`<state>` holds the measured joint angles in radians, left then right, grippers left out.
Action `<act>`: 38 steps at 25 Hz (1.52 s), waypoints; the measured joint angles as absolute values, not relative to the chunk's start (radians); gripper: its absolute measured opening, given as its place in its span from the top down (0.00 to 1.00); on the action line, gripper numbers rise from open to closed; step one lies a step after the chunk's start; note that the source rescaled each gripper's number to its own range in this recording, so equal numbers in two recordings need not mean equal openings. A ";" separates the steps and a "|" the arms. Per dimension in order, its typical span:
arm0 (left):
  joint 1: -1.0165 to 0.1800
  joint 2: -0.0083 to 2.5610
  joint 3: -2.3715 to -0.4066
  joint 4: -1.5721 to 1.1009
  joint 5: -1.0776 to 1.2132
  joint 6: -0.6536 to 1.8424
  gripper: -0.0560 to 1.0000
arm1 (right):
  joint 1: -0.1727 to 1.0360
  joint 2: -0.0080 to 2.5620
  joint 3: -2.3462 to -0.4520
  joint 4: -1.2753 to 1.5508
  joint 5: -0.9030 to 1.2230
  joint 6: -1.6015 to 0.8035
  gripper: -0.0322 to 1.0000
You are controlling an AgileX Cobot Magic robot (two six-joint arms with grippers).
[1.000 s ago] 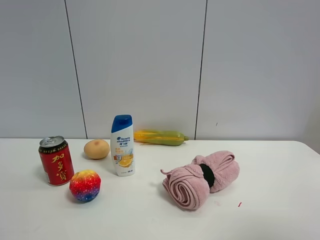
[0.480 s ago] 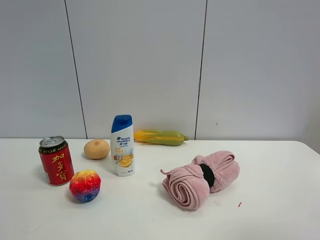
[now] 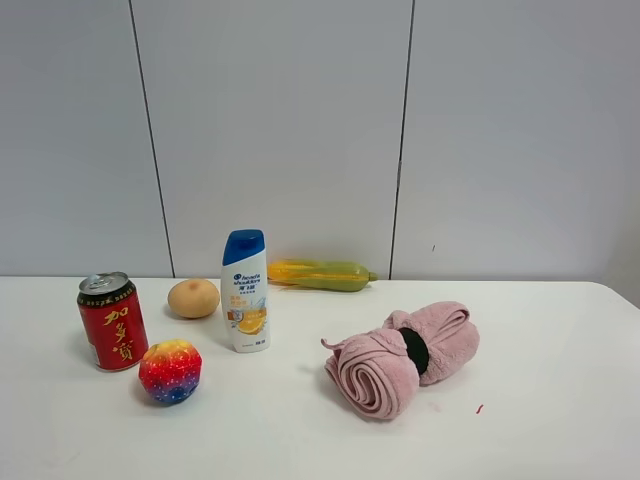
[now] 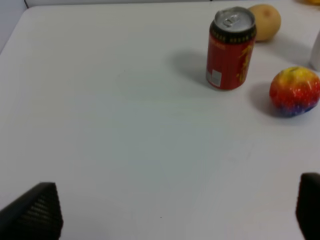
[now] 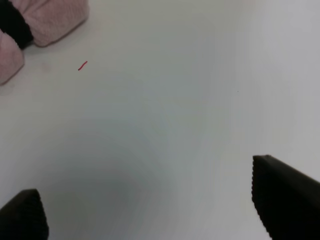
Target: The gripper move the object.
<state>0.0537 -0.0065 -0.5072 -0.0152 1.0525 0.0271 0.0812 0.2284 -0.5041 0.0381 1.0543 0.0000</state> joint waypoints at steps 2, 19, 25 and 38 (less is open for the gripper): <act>0.054 -0.006 -0.507 -0.015 1.053 0.027 0.00 | 0.081 0.201 -0.504 0.029 1.054 0.006 0.33; 0.054 -0.007 -0.507 -0.016 1.053 0.027 0.00 | -0.056 0.043 -0.504 0.000 1.054 0.036 0.33; 0.054 -0.007 -0.507 -0.016 1.053 0.027 0.00 | -0.058 -0.002 -0.504 0.000 1.055 0.035 0.33; 0.054 -0.007 -0.507 -0.016 1.053 0.027 0.00 | -0.058 -0.002 -0.504 0.000 1.055 0.035 0.33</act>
<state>0.0537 -0.0067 -0.5072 -0.0161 1.0525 0.0271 -0.0577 -0.0022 -0.5041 0.0000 1.0552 0.0349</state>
